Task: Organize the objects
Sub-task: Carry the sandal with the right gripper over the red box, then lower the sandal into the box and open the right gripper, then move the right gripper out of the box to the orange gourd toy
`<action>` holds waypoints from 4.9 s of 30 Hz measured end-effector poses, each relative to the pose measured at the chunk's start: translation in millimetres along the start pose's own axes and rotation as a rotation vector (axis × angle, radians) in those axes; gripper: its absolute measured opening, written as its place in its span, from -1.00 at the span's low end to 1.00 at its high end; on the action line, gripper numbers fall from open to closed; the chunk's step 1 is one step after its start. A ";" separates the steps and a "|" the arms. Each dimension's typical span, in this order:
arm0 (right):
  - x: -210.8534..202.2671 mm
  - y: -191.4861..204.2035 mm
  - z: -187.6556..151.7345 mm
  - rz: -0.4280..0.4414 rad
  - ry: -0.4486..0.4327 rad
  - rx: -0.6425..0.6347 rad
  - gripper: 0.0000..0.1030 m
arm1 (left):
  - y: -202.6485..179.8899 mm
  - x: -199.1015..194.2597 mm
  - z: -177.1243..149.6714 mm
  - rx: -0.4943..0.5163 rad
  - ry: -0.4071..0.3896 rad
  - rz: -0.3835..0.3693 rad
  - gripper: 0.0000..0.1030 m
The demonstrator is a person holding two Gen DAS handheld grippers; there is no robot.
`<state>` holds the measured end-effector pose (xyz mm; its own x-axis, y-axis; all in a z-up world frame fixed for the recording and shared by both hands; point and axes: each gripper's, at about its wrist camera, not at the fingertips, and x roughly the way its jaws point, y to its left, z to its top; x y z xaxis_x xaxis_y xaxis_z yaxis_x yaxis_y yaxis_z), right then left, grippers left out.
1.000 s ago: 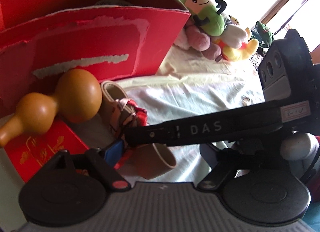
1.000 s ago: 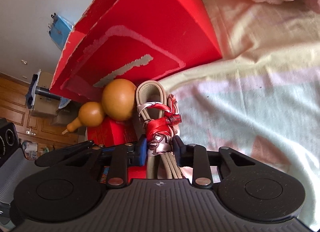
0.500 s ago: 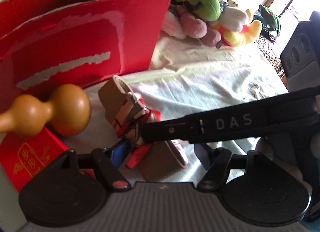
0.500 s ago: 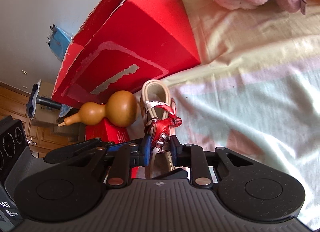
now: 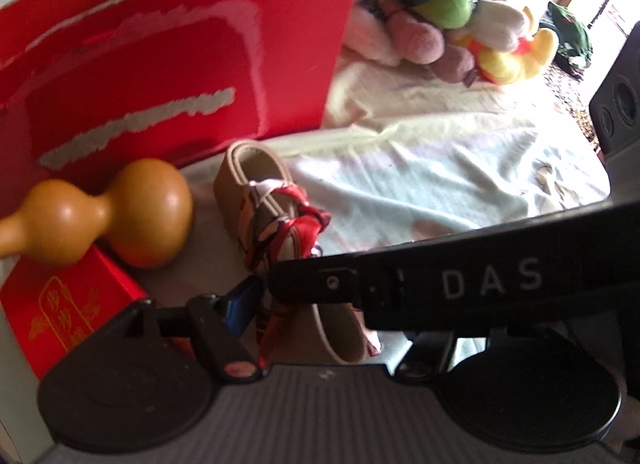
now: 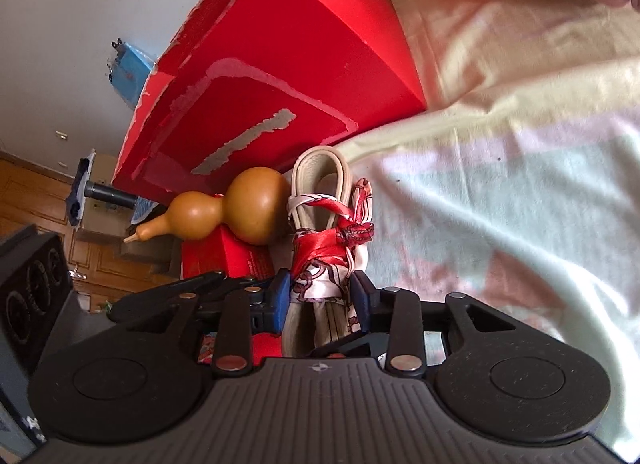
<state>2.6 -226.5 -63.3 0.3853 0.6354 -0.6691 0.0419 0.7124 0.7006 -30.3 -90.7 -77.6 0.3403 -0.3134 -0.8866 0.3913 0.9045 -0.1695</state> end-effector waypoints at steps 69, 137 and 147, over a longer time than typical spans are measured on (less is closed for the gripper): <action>42.3 118.5 130.4 -0.138 -0.247 -0.221 -0.81 | 115.5 -54.5 127.7 0.089 -0.245 0.022 0.07; 23.3 120.4 118.2 -0.220 -0.293 -0.113 -0.08 | 143.8 -77.6 106.4 -0.090 -0.213 0.201 0.65; 11.1 136.0 89.4 -0.169 -0.432 -0.248 -0.06 | 119.0 -113.4 94.0 -0.093 -0.296 0.272 0.74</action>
<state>95.0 -149.2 46.7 0.7390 0.3622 -0.5681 -0.0629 0.8766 0.4771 58.0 25.3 43.2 0.6574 -0.1166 -0.7445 0.1790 0.9838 0.0040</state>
